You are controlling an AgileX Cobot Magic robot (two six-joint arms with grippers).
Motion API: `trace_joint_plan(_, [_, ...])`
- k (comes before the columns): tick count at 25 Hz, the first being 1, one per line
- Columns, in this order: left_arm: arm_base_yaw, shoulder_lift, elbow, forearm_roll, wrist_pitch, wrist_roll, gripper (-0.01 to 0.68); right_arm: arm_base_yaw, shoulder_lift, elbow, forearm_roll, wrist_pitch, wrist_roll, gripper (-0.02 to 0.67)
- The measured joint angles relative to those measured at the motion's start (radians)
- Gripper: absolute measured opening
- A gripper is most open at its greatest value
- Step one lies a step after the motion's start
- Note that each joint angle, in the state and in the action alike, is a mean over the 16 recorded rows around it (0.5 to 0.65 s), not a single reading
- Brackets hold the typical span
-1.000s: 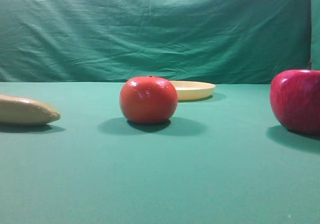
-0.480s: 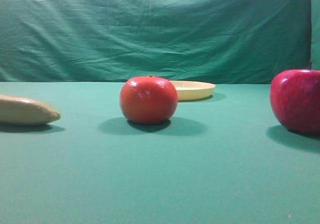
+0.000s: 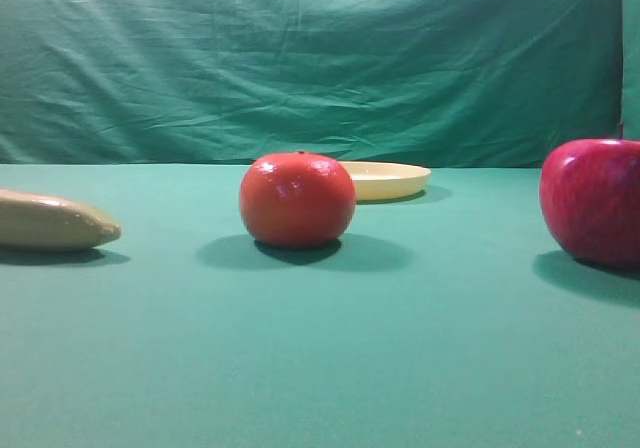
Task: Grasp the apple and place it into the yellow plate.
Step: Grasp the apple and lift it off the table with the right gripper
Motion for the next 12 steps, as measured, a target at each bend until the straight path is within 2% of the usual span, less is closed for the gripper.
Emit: trace_joint_plan(12, [0.0,0.0,0.0,0.0,0.0,0.0,0.157,0.022,0.237,-0.125,0.103,0.064,-0.237,0.0])
